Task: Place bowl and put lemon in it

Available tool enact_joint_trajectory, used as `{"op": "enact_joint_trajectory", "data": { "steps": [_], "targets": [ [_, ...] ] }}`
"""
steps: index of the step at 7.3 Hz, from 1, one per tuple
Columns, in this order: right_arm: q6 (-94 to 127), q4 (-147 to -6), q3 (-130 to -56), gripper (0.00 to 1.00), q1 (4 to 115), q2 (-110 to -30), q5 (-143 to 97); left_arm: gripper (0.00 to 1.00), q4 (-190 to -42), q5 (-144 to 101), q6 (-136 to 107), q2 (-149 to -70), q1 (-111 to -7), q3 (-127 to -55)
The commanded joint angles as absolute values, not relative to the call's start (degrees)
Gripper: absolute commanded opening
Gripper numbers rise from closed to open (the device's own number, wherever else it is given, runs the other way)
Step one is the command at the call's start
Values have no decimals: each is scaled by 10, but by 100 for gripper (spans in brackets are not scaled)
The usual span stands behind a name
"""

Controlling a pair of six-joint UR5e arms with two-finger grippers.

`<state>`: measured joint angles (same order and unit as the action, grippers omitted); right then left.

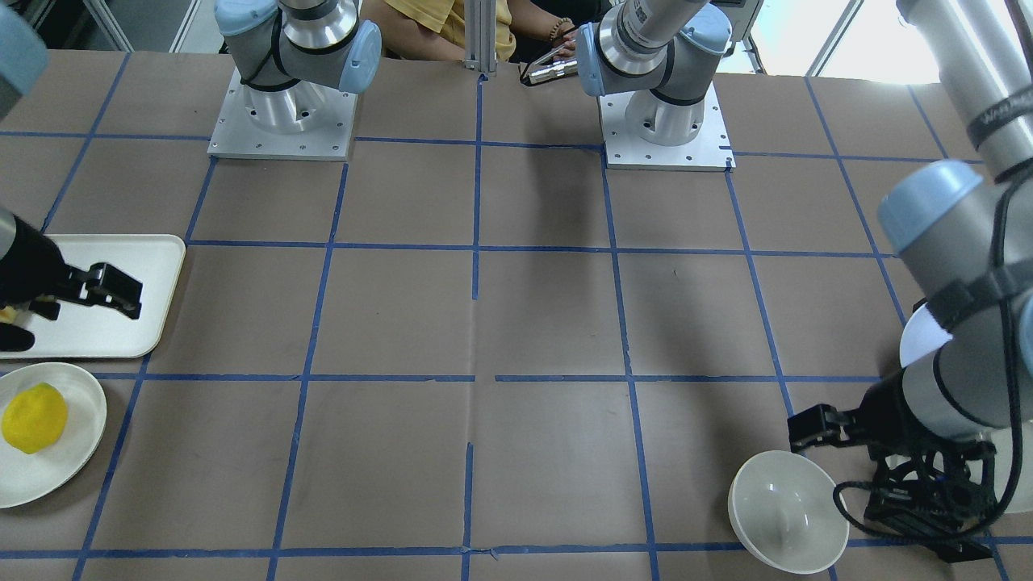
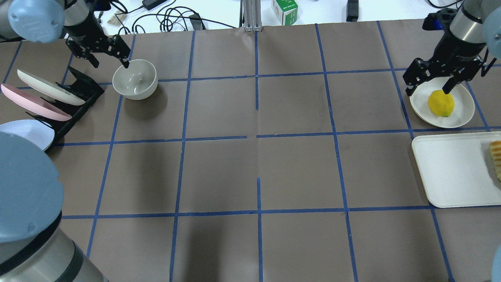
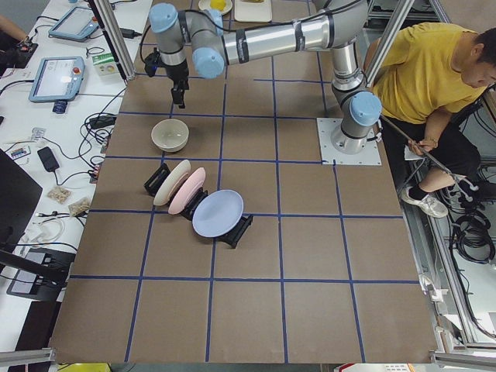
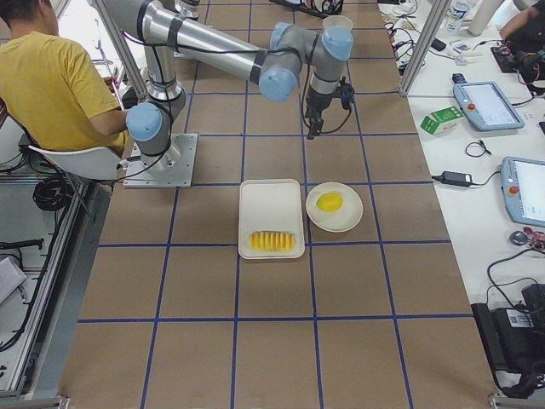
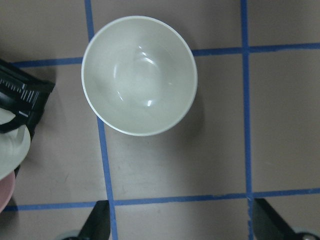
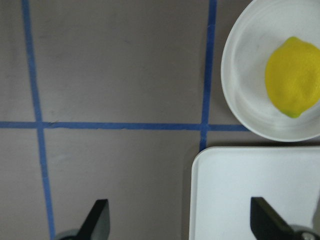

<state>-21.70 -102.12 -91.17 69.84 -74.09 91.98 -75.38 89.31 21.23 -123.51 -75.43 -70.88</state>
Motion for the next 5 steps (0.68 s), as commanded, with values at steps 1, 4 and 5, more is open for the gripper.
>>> {"op": "enact_joint_trajectory", "data": {
  "steps": [1,4,5],
  "targets": [
    [-293,-1163,-911,100,671,-669,945,100,-667,891,246,-1310,-735,-701],
    [-341,-1265,-907,100,670,-598,984,98,-655,863,236,-1350,-724,-709],
    [-343,-1269,-906,100,659,-585,985,36,-658,861,232,-1348,-724,-708]
  ]
}}
